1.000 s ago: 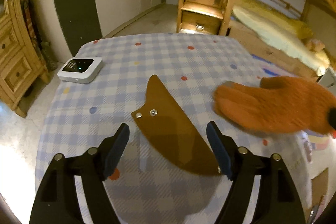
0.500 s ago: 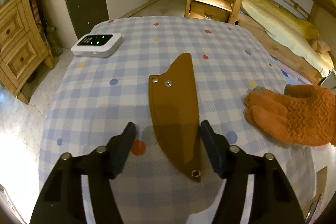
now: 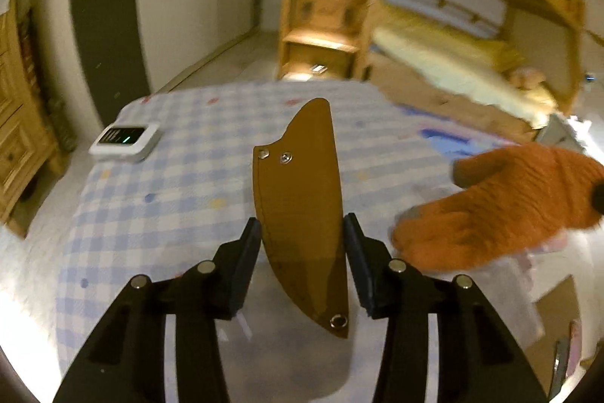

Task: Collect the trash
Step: 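Grasp the orange glove with the right gripper and lift it, then carry the sheath and glove to the bin and open both grippers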

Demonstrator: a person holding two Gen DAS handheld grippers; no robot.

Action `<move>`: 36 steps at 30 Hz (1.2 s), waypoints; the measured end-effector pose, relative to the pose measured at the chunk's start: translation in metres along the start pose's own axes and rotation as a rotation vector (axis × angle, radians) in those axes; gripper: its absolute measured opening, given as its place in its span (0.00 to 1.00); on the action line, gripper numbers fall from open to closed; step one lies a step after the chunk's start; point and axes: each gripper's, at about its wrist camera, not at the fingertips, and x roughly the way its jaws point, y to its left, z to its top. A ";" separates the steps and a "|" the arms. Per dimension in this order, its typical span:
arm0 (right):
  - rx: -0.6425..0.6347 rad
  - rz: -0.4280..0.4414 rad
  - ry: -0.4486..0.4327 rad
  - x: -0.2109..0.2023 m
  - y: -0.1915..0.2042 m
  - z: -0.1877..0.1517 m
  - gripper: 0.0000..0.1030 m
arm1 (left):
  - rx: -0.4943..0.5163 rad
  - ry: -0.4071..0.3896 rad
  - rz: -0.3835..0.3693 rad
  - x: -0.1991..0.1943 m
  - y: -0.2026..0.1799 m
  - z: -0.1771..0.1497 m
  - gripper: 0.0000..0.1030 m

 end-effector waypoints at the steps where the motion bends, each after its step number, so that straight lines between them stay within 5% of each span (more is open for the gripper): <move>1: 0.007 -0.017 -0.020 -0.009 -0.006 0.002 0.09 | 0.015 -0.015 -0.015 -0.005 -0.009 -0.001 0.42; 8: 0.042 -0.153 -0.082 -0.054 -0.042 0.000 0.09 | 0.144 -0.032 -0.172 -0.022 -0.091 -0.008 0.42; 17: 0.105 -0.354 -0.048 -0.070 -0.100 -0.023 0.09 | 0.267 0.020 -0.401 -0.019 -0.199 -0.009 0.42; 23: 0.150 -0.410 0.017 -0.060 -0.148 -0.035 0.14 | 0.280 0.054 -0.453 0.002 -0.238 -0.001 0.42; 26: 0.183 -0.404 0.043 -0.053 -0.172 -0.038 0.27 | 0.286 0.072 -0.459 0.015 -0.249 0.002 0.43; 36: 0.323 -0.413 -0.054 -0.080 -0.206 -0.053 0.32 | 0.325 0.165 -0.515 0.055 -0.300 0.003 0.48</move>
